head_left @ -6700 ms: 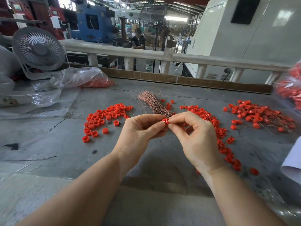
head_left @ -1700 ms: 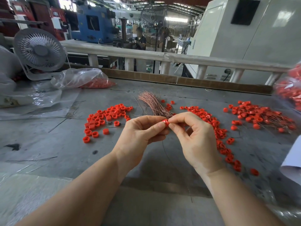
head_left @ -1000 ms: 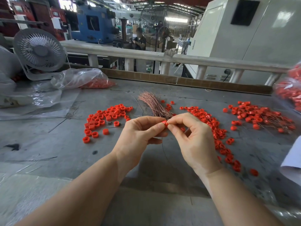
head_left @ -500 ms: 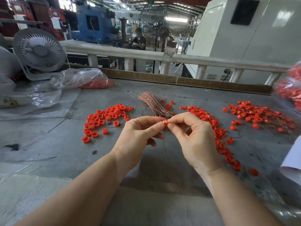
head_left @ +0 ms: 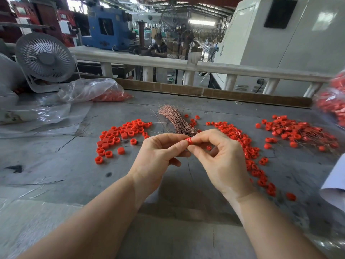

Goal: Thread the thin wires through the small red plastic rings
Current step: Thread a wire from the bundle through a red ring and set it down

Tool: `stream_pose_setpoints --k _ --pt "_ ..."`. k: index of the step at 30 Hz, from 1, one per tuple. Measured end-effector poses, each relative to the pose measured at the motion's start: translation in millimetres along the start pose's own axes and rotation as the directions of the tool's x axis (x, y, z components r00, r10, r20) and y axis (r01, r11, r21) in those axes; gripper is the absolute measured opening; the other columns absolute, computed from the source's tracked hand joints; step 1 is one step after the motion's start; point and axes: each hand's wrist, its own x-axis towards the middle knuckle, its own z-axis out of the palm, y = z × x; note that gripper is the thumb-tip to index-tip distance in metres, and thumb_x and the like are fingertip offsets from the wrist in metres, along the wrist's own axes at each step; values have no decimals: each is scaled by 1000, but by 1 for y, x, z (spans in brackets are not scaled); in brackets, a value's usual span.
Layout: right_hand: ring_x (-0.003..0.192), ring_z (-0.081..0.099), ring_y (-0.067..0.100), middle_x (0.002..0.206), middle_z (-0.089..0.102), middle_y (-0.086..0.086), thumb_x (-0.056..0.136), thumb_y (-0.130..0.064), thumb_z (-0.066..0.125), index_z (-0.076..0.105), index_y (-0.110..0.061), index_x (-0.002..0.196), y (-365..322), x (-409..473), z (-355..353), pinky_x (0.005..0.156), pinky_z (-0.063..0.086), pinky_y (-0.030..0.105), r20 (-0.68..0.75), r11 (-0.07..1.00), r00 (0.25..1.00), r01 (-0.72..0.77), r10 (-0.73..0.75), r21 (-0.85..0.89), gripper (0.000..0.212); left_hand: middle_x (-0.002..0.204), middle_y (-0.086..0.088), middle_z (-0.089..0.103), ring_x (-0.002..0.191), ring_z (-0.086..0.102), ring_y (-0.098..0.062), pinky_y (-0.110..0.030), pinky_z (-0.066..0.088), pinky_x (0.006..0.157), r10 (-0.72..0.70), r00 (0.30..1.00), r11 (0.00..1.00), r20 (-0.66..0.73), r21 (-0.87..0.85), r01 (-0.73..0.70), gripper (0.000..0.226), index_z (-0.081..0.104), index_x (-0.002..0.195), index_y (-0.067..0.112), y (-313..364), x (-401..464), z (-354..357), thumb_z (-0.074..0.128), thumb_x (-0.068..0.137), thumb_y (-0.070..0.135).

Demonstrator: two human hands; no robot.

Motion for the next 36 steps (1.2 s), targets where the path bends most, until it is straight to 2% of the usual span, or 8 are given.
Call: stream_pose_setpoints --k 8,14,19,27,36 --pt "77 57 4 77 64 -5 77 -3 71 70 -9 79 3 0 1 66 41 7 -27 999 999 -17 16 -43 7 74 -2 72 63 67 -10 -17 46 46 -25 1000 1000 -4 17 25 12 70 89 10 1 0 3 60 84 5" --pt "77 57 4 78 65 -5 77 -3 71 71 -10 80 3 0 1 66 39 4 -37 999 999 -17 15 -49 7 78 -2 73 66 68 -12 -17 45 46 -60 998 998 10 -20 60 16 70 91 11 2 -1 2 55 89 7" --pt "77 58 6 78 65 -4 78 -4 70 71 -9 80 3 0 1 66 43 9 -31 998 1000 3 -5 -64 6 78 -4 73 64 67 -12 -17 45 46 -68 998 997 9 -27 68 13 70 92 7 3 -1 1 58 86 8" --pt "76 59 6 77 66 -3 76 -8 68 70 -9 77 3 0 3 68 45 12 -35 998 999 30 -32 -48 3 73 -4 72 63 67 -12 -17 46 45 -36 999 999 -10 -5 36 14 73 78 14 1 0 1 63 81 5" --pt "79 60 4 78 65 -5 75 -8 69 71 -10 78 6 0 1 69 43 7 -61 998 997 50 -52 -40 4 80 -5 74 73 70 -13 -18 50 50 -2 1000 1000 32 -7 3 16 73 88 15 -1 0 0 62 81 4"
